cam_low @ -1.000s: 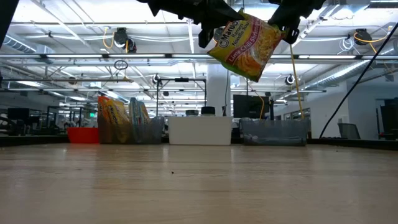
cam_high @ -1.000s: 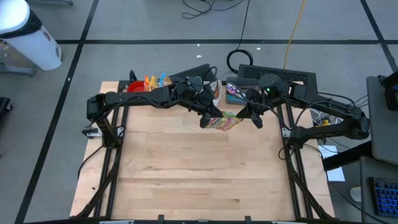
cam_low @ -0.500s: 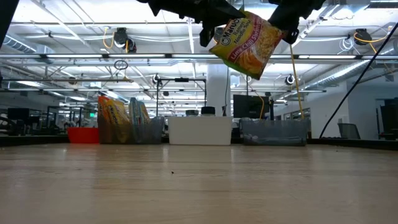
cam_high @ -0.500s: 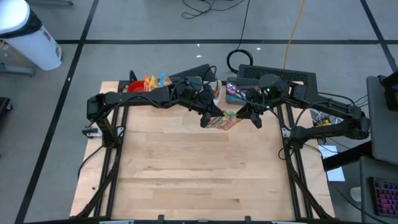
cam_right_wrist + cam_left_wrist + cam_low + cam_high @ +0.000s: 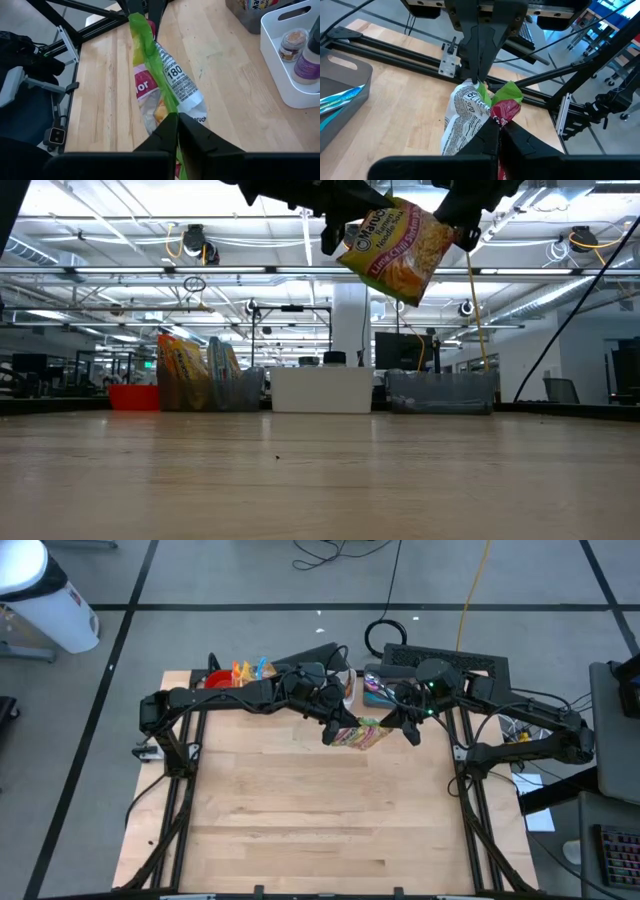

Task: Pick & Place Food Item
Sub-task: Put the green noodle pack into the left black bin

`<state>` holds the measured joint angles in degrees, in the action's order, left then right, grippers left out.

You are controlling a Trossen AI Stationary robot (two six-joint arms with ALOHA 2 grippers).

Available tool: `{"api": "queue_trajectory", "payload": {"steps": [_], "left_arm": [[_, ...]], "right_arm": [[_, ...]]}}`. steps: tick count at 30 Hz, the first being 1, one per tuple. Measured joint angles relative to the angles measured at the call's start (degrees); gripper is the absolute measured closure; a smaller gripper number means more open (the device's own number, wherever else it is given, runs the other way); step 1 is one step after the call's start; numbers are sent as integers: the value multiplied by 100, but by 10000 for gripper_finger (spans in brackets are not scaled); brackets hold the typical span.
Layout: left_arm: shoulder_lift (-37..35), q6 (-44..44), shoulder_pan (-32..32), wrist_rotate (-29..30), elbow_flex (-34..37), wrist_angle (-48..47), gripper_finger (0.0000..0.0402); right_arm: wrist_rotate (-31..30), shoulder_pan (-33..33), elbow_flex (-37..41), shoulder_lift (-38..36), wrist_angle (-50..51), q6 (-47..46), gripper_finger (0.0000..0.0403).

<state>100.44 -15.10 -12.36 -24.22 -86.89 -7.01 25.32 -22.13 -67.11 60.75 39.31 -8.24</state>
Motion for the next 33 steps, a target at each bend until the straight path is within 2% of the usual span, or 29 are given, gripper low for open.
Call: {"api": "queue_trajectory", "payload": {"steps": [13, 21, 26, 33], "left_arm": [[0, -59, 0, -38, -2, 8, 391], [0, -50, -106, -53, -7, 70, 303], [0, -72, -313, -514, -7, 142, 243], [-234, -117, -605, -692, -24, 140, 198]], "right_arm": [[20, 0, 0, 0, 0, 12, 402], [39, 0, 0, 0, 2, -4, 403], [44, 0, 0, 0, 71, -4, 403], [243, 0, 0, 2, 251, -21, 403]]}}
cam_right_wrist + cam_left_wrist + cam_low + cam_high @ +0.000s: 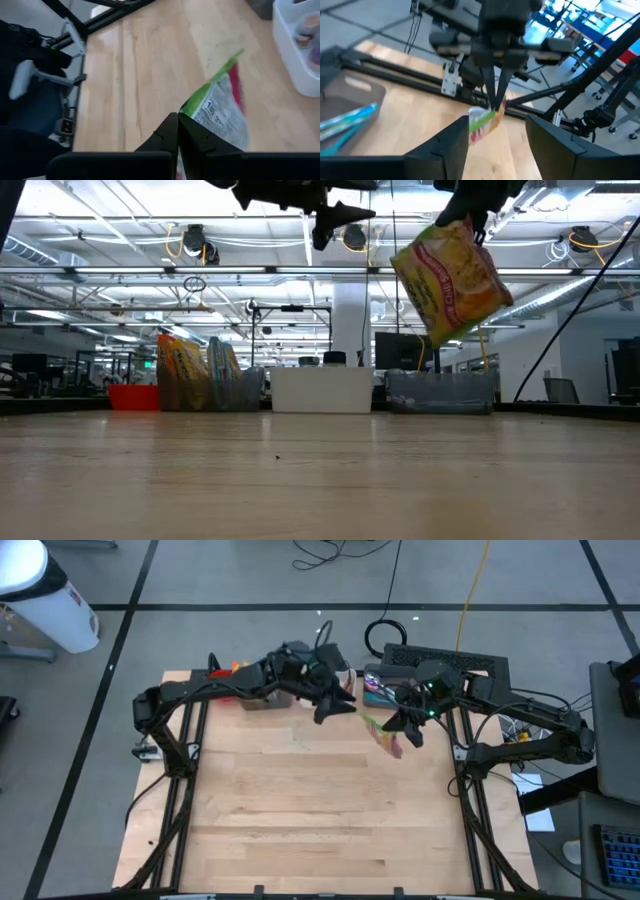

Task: Pick & Place Food Item
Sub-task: Put the green noodle pack into the left black bin

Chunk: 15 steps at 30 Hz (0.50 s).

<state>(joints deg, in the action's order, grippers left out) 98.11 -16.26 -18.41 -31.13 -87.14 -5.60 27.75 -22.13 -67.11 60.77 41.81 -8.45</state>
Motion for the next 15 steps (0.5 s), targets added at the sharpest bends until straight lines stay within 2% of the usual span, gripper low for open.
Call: {"api": "queue_trajectory", "payload": {"steps": [6, 11, 15], "left_arm": [[28, 593, 19, -144, -608, -427, 196], [302, 1415, 147, 62, -1491, -1746, 207], [629, 1642, 230, 164, -2115, -2446, 213]], "right_arm": [[376, 7, 0, 34, -119, -188, 403], [439, 86, 0, 130, -161, -290, 403], [457, 243, 0, 197, -528, -435, 403]]}}
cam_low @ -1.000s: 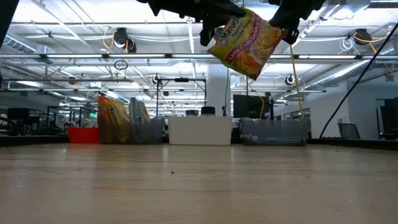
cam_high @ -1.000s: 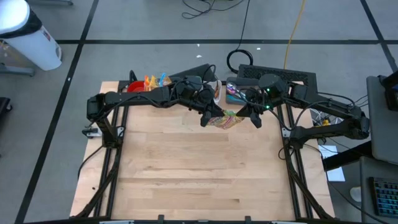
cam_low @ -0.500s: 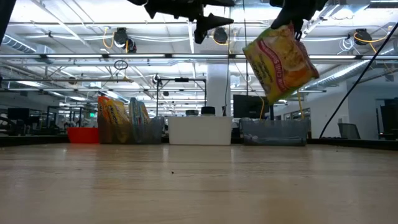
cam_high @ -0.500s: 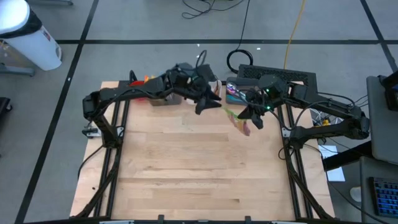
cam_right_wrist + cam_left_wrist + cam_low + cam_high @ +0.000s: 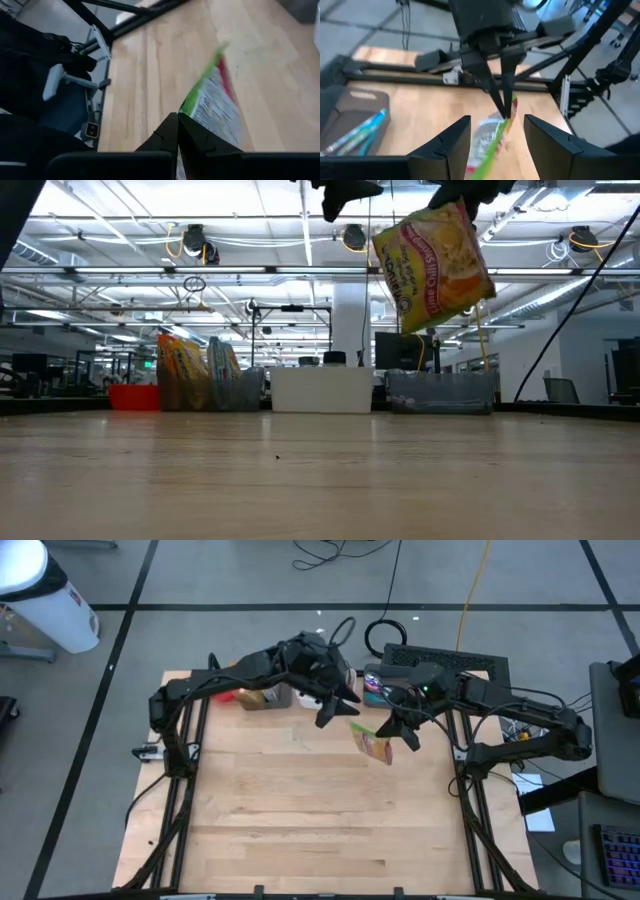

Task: Pick & Place Food Item
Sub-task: Put the green noodle pack into the left black bin

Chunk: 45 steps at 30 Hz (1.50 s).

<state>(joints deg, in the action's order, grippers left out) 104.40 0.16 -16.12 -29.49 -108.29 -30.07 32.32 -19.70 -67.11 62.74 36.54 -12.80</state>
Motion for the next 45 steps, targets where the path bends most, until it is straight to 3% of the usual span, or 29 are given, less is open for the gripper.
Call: {"api": "queue_trajectory", "payload": {"steps": [11, 45], "left_arm": [[1022, 290, 220, -96, -1410, -1388, 213], [1180, 424, 367, 156, -1489, -1819, 213]], "right_arm": [[-81, 58, 0, 75, -260, -24, 403], [-55, 56, 0, 74, -796, -151, 403]]}}
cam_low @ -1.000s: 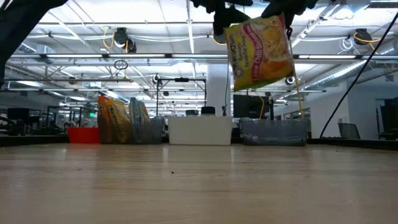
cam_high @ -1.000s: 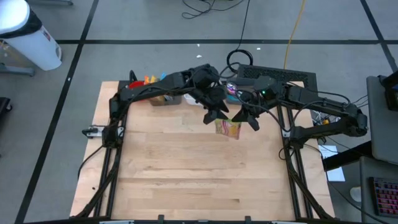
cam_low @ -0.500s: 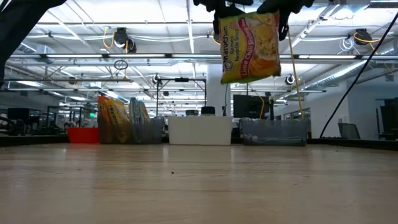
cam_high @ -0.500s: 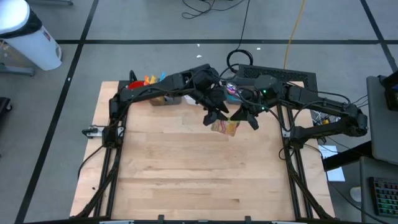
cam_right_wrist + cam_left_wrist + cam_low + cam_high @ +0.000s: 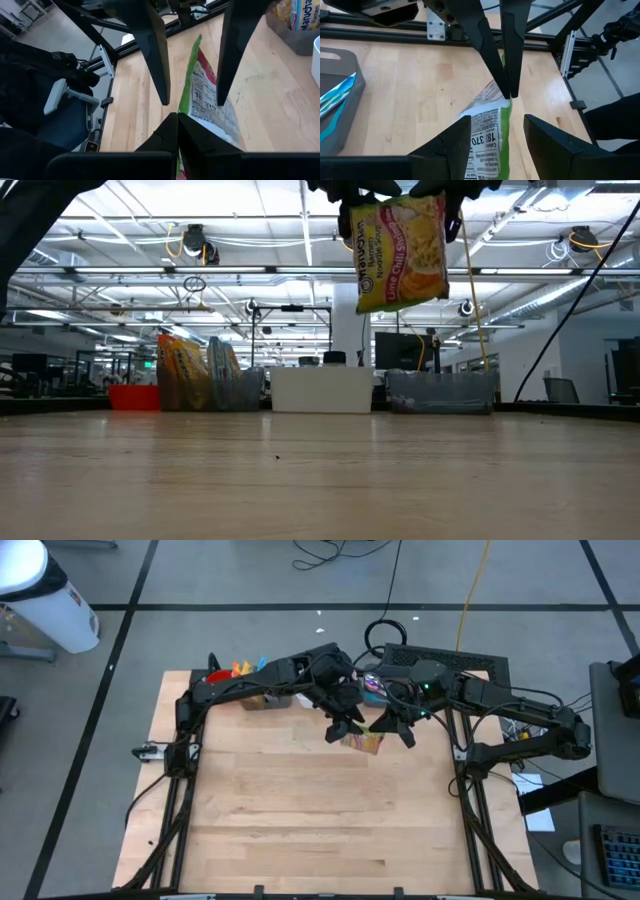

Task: Pick & Place Food Item
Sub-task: Put the green noodle pack into the left black bin

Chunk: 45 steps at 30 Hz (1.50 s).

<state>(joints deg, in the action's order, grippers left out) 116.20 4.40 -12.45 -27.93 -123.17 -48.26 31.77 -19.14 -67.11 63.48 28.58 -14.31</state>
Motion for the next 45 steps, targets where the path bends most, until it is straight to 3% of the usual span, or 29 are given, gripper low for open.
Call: {"api": "queue_trajectory", "payload": {"steps": [5, 24, 33, 38, 45], "left_arm": [[0, -4, 0, 37, 2, -3, 232], [0, 153, -4, -67, 4, -59, 391], [-2, 236, -7, -56, 4, -71, 398], [-2, 123, -65, -14, 7, -133, 399], [-139, -469, -346, 94, 9, -215, 400]], "right_arm": [[2, 0, 0, 0, -9, 0, 403], [0, -2, 0, 0, -13, 0, 403], [-21, -2, 2, 0, -100, -11, 401], [-24, -75, 2, -5, -134, -149, 368], [-91, -639, 2, -225, -207, -204, 271]]}}
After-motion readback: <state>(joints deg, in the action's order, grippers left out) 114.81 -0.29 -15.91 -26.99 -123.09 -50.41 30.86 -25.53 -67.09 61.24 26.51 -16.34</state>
